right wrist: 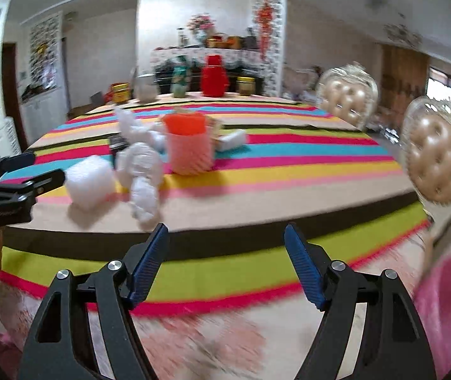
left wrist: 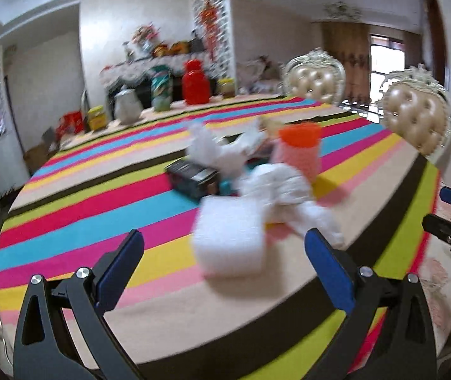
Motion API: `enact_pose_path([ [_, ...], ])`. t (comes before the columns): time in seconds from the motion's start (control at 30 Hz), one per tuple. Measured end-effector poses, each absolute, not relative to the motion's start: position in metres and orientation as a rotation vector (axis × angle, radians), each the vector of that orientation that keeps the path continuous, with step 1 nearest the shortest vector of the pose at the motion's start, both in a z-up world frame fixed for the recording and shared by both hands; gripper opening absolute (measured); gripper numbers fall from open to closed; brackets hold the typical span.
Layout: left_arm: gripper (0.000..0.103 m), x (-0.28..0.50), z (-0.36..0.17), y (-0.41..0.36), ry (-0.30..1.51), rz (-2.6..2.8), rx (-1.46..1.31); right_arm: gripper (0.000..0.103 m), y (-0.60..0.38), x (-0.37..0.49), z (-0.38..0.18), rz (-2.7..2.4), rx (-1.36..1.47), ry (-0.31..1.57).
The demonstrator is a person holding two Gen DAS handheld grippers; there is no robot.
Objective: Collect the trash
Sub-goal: 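Grasp a white foam block with the left tool while the right tool grasps a plastic bag, then carry the foam block and bag to the wastebasket and open both tools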
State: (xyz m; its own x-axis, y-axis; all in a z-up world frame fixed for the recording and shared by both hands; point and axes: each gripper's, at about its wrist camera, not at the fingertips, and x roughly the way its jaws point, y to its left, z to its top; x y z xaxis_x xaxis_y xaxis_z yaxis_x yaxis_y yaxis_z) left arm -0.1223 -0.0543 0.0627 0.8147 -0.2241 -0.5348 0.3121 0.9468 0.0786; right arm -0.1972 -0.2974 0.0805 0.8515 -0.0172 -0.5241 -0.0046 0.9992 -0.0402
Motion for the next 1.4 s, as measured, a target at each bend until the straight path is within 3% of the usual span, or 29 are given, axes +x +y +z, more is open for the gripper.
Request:
enact_pose_path([
  [0.33, 0.098, -0.071, 0.033, -0.078, 0.732, -0.298, 0.178, 0.075, -0.270, -0.145, 0.080, 0.059, -0.102, 0.595],
  [0.4, 0.086, -0.065, 0.032, -0.078, 0.741, -0.302, 0.169, 0.075, -0.265, -0.138, 0.081, 0.076, -0.112, 0.598],
  [0.47, 0.060, -0.057, 0.028, -0.076, 0.770, -0.303, 0.155, 0.076, -0.260, -0.132, 0.082, 0.093, -0.124, 0.603],
  [1.07, 0.060, -0.067, 0.052, 0.001, 0.605, -0.204, -0.030, 0.077, -0.202, -0.035, 0.056, 0.236, -0.153, 0.770],
  [1.1, 0.060, -0.068, 0.052, 0.002, 0.605, -0.206, -0.034, 0.076, -0.201, -0.033, 0.055, 0.232, -0.156, 0.776],
  [1.17, 0.060, -0.067, 0.054, 0.001, 0.596, -0.203, -0.035, 0.046, -0.200, -0.032, 0.055, 0.228, -0.163, 0.780],
  [1.2, 0.060, -0.068, 0.055, 0.001, 0.589, -0.201, -0.032, 0.039, -0.200, -0.034, 0.056, 0.221, -0.166, 0.771],
  [1.27, 0.060, -0.070, 0.055, 0.001, 0.584, -0.201, -0.023, 0.032, -0.202, -0.040, 0.058, 0.222, -0.164, 0.751],
  [1.4, 0.060, -0.074, 0.056, -0.005, 0.584, -0.220, -0.015, 0.030, -0.207, -0.056, 0.061, 0.211, -0.150, 0.729],
])
